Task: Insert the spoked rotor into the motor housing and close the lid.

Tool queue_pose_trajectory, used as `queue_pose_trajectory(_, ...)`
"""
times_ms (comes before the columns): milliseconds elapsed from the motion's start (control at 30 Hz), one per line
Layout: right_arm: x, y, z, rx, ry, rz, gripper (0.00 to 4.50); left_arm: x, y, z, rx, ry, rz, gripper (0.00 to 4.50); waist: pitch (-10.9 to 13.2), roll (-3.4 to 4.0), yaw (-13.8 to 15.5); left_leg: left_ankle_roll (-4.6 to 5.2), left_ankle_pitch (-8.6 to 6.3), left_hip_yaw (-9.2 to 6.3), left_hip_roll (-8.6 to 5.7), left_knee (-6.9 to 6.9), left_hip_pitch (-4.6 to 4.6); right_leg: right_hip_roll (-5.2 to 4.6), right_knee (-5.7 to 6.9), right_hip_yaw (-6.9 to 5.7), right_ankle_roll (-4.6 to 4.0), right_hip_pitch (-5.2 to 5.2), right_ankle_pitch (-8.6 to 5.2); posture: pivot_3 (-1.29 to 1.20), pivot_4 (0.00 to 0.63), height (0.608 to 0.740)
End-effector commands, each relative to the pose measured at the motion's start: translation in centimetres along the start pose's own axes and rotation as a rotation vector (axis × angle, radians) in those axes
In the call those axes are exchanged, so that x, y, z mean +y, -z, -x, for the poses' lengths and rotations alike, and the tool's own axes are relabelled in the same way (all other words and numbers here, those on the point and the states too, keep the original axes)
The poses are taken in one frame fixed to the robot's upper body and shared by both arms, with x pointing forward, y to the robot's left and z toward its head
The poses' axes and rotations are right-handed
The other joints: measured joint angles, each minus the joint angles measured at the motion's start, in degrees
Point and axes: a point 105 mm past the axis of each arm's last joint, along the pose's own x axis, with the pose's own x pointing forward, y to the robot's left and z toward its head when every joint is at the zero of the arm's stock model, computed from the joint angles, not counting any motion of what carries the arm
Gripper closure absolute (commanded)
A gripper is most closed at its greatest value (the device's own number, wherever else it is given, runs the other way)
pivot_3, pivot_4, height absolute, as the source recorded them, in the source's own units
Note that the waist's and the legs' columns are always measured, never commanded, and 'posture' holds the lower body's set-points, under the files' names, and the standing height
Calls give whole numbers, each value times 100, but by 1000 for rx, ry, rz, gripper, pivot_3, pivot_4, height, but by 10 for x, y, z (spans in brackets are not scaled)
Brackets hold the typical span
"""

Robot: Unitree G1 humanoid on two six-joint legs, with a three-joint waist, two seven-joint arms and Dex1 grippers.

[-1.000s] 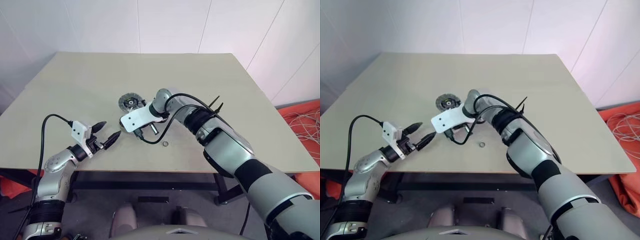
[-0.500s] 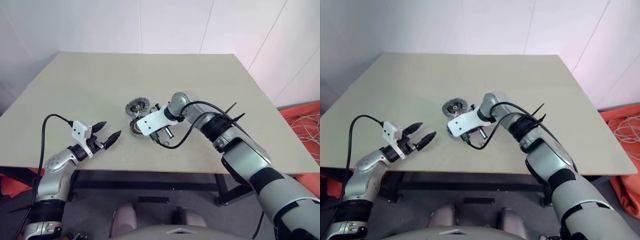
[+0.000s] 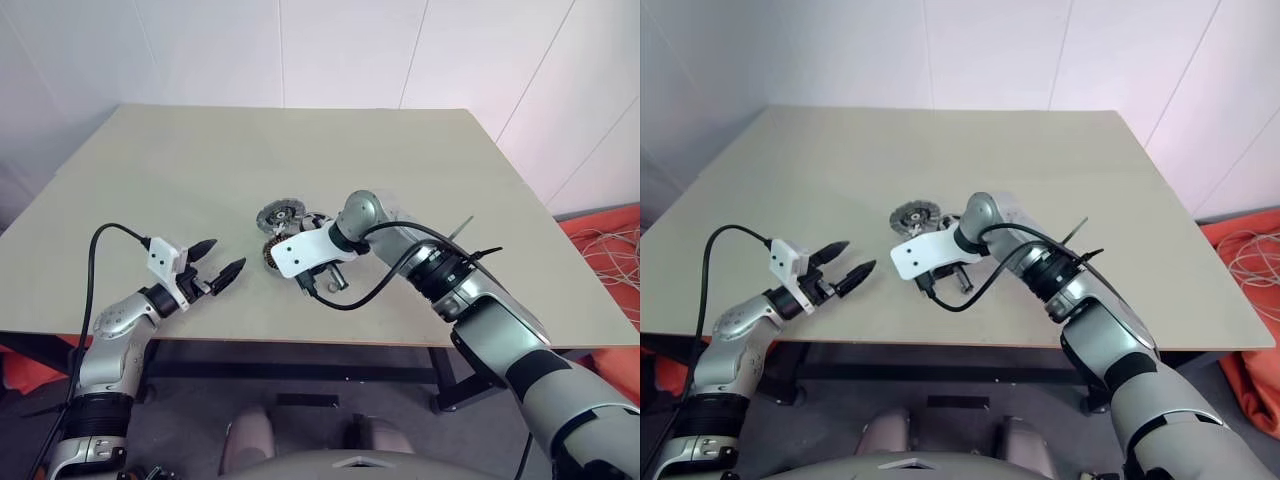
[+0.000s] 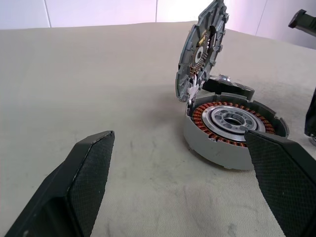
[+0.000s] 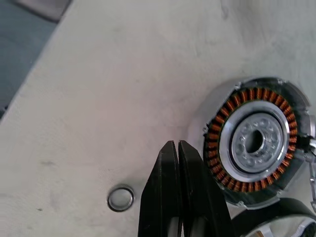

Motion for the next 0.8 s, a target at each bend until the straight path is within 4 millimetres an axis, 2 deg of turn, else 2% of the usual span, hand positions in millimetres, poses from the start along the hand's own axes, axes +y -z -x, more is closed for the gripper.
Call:
queue_pose_trajectory(33,-12,-13,12,-54,81,4,4469,1,-9,-1,-29,0,-31,0,0,0,-1,0,0,0,0,0,2,0,1,1,0,1,0,0,0,740)
queue_pose_trajectory(167,-18,-16,35,-208,176,-163,4469,1,-10,0,-31,-4,-31,0,0,0,14,-2,1,0,-1,0,7,-1,2,1,0,7,0,0,0,740)
queue_pose_trajectory(200,-15,-14,40,-233,188,-207,4287,1,-9,0,-30,-5,-31,0,-1,-1,22,-2,1,0,-2,0,7,-1,1,1,0,9,0,0,0,740)
queue_pose_trajectory(267,-7,-8,48,-265,189,-267,3843,1,-9,1,-29,-5,-31,0,-2,-3,34,-1,1,-1,-3,0,12,-2,-1,1,0,14,0,0,0,740)
queue_pose_trajectory(433,17,20,63,-374,270,-548,2188,1,-9,-1,-26,2,-29,0,-3,-4,49,-1,1,-1,-2,-1,17,-1,-6,0,1,20,0,0,0,740)
queue_pose_trajectory(600,33,32,60,-469,313,-759,614,2,-9,-2,-22,11,-28,0,-3,-4,31,-8,5,0,-1,-3,22,0,-3,1,1,18,0,0,0,740)
queue_pose_trajectory(667,40,37,51,-488,318,-823,32,2,-8,-4,-20,15,-27,0,-4,-3,28,-10,6,-1,-1,-4,23,1,-2,1,1,17,0,0,0,740)
queue_pose_trajectory(800,45,41,41,-502,353,-880,32,2,-8,-4,-20,18,-28,0,-3,-2,38,-14,9,0,-4,-5,21,-1,-3,1,1,18,0,0,0,740)
